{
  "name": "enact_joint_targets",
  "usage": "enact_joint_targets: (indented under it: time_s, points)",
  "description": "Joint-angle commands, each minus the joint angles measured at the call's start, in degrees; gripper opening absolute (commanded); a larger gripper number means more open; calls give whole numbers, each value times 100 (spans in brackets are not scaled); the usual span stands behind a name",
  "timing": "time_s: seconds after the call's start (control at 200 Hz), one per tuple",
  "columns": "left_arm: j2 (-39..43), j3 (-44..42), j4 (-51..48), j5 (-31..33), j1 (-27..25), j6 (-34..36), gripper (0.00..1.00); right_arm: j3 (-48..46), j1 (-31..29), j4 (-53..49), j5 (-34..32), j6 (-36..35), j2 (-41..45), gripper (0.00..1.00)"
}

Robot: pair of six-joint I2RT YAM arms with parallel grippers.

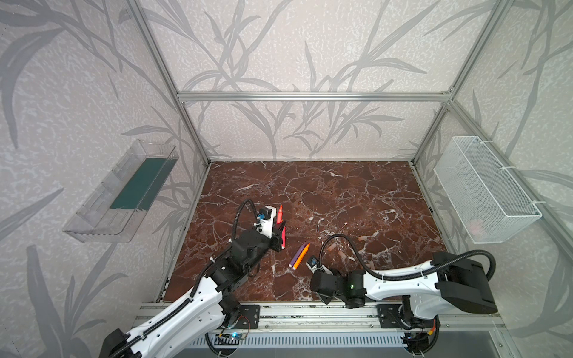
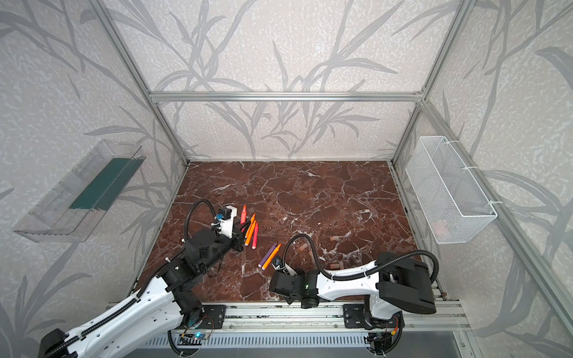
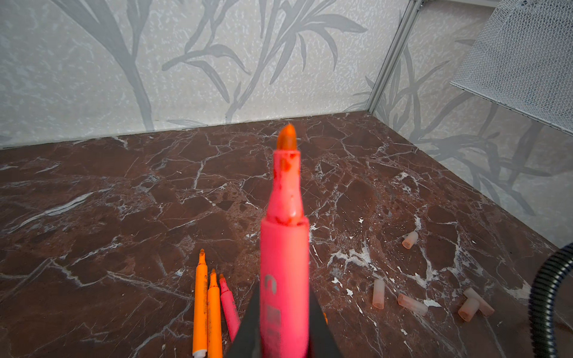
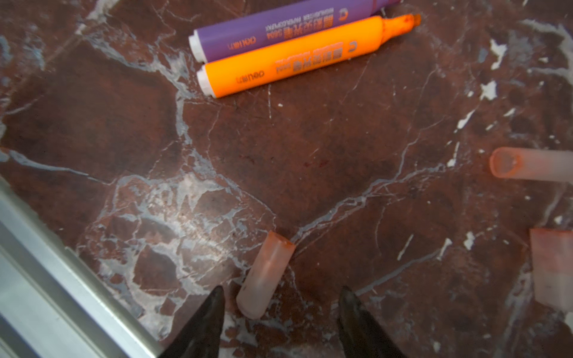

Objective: Insert the pens into the pen caps
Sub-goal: 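Move the right gripper down to the caps while the left holds the highlighter, then grasp a translucent pink cap with the right gripper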

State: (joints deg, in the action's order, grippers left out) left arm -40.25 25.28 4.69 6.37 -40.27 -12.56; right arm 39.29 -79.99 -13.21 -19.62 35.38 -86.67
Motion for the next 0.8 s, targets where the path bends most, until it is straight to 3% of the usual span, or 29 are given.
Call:
enact_joint_targets:
  time_s: [0.0, 0.46, 0.795]
  points:
    - [52, 21, -4, 92, 6, 55, 0, 97, -44, -396, -428, 265, -136, 55]
    - [42, 21, 6, 110, 4, 21, 0, 11, 141, -611, -834, 550, -209, 50]
    - [26, 37, -11, 85, 11, -19, 0, -74, 519, -23, -668, 520, -328, 49]
